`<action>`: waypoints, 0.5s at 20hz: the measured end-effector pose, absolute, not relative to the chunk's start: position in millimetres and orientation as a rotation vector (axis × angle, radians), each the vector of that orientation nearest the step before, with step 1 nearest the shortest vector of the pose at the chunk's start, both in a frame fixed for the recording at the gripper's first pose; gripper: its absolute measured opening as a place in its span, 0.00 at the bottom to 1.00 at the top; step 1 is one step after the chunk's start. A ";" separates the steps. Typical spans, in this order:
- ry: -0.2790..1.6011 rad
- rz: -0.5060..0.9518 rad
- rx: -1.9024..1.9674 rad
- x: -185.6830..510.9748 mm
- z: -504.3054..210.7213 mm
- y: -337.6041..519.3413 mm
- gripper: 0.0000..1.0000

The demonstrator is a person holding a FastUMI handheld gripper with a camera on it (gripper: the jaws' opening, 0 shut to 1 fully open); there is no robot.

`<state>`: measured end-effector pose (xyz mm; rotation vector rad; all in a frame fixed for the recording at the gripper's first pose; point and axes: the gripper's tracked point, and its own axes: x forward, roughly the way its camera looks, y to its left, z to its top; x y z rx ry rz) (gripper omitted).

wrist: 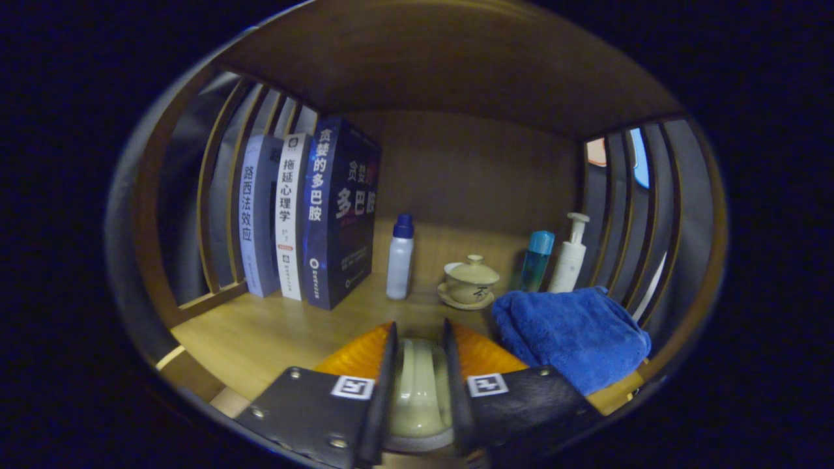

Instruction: Pull open the drawer, take out the items inside it, and place them on the countertop above the cabinet.

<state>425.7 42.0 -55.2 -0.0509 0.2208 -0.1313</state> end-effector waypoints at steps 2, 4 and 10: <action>0.156 -0.126 -0.070 411.5 -32.6 44.7 0.58; 0.108 -0.108 -0.073 394.2 -10.6 50.5 0.72; 0.059 -0.077 -0.034 310.9 27.4 59.3 0.88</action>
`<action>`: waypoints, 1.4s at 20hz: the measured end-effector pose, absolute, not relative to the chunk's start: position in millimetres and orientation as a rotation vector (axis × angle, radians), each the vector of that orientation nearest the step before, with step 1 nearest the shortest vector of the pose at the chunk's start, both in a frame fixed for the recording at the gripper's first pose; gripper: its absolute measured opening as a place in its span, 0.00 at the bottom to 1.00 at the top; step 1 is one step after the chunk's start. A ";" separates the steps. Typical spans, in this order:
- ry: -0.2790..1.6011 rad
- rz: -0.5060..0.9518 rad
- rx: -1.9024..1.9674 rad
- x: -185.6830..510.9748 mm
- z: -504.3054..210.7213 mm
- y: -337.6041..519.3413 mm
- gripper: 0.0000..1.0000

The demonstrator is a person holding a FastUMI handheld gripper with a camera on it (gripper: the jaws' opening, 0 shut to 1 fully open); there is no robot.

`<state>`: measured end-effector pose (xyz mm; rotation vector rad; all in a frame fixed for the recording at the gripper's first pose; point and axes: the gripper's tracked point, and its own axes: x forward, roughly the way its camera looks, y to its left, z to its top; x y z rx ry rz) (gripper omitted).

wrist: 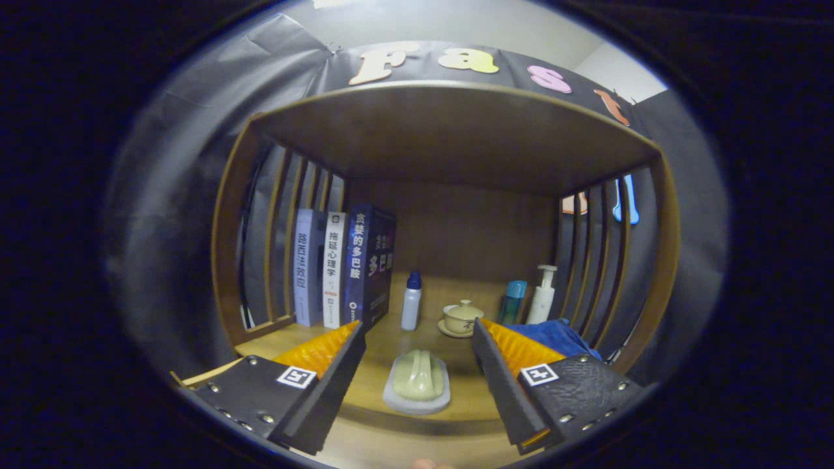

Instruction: Pull open the drawer, take out the items inside it, and place them on the countertop above the cabinet.

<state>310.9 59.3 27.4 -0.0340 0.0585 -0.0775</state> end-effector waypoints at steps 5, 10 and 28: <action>0.089 -0.089 0.030 225.9 -2.5 66.1 0.99; 0.083 -0.153 0.065 159.6 -32.7 57.5 0.99; 0.205 -0.191 -0.007 123.7 -133.3 74.3 0.98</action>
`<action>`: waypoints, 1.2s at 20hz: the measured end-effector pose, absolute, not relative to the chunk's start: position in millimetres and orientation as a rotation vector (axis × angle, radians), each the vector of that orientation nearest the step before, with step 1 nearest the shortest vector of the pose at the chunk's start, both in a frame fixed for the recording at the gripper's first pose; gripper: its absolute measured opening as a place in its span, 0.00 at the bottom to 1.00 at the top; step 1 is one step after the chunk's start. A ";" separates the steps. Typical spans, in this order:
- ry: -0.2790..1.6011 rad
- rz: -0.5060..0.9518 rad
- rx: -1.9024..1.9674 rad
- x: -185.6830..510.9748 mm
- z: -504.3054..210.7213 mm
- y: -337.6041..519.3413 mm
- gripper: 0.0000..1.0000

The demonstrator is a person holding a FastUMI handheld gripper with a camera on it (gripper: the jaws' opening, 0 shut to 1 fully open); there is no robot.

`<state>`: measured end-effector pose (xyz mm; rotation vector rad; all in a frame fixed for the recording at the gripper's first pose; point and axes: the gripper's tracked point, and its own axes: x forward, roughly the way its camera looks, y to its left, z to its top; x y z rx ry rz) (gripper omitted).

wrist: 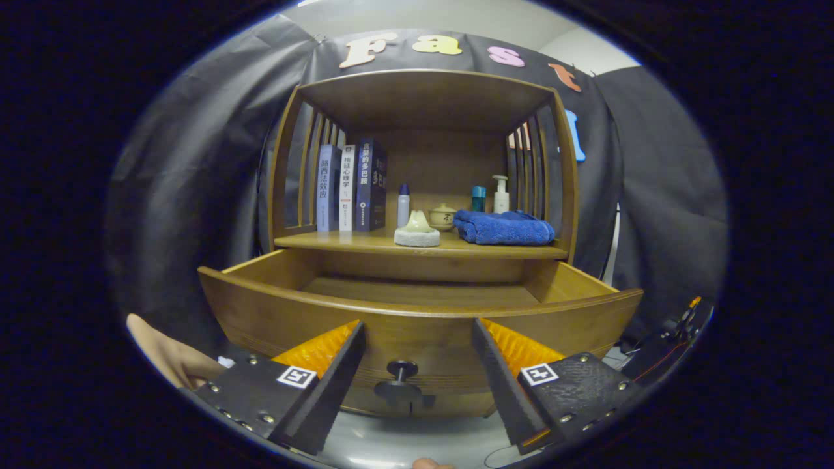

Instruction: Pull open the drawer, take out the items inside it, and place them on the countertop above the cabinet.

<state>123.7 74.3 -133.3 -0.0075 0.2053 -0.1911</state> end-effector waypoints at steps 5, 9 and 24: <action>0.203 -0.218 -0.060 125.6 -136.7 73.5 0.98; 0.202 -0.236 -0.075 127.5 -138.3 71.4 0.98; 0.198 -0.230 -0.060 132.6 -139.6 69.3 0.99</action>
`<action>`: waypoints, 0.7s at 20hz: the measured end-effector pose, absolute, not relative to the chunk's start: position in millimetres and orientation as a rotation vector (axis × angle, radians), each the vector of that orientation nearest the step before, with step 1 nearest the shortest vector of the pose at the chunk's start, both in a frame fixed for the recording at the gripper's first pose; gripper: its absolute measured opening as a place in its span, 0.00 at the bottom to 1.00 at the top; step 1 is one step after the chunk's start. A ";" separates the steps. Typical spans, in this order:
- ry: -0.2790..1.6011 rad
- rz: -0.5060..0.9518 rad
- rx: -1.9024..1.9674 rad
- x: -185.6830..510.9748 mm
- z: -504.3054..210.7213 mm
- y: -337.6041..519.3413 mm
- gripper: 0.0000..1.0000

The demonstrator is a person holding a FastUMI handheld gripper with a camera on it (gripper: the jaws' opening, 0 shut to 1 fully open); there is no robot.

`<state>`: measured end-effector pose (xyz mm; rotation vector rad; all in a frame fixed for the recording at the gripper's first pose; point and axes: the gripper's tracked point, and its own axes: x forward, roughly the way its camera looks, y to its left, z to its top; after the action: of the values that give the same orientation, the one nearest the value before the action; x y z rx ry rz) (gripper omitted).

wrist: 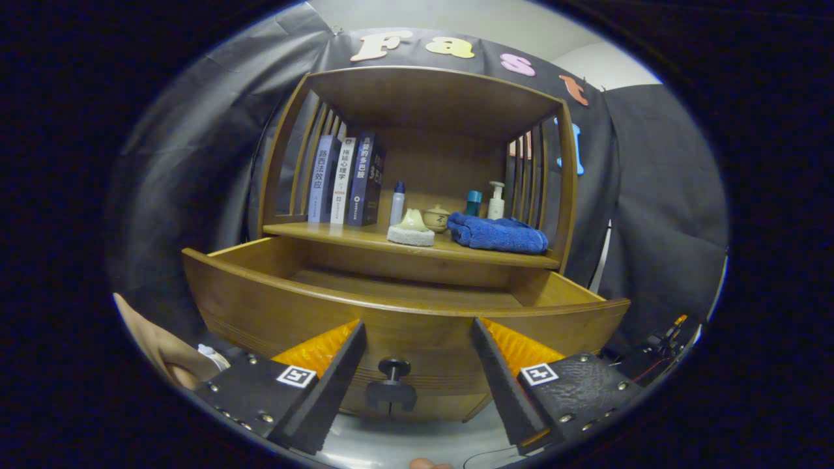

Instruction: Pull open the drawer, take out the items inside it, and place them on the countertop above the cabinet.

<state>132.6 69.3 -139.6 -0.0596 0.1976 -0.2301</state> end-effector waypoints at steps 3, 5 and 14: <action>0.195 -0.230 -0.061 133.0 -138.3 69.6 0.99; 0.191 -0.227 -0.056 135.0 -136.5 68.9 0.99; 0.193 -0.216 -0.053 152.7 -134.3 63.8 0.99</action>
<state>152.7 63.8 -134.3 -0.0527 0.1934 -0.2158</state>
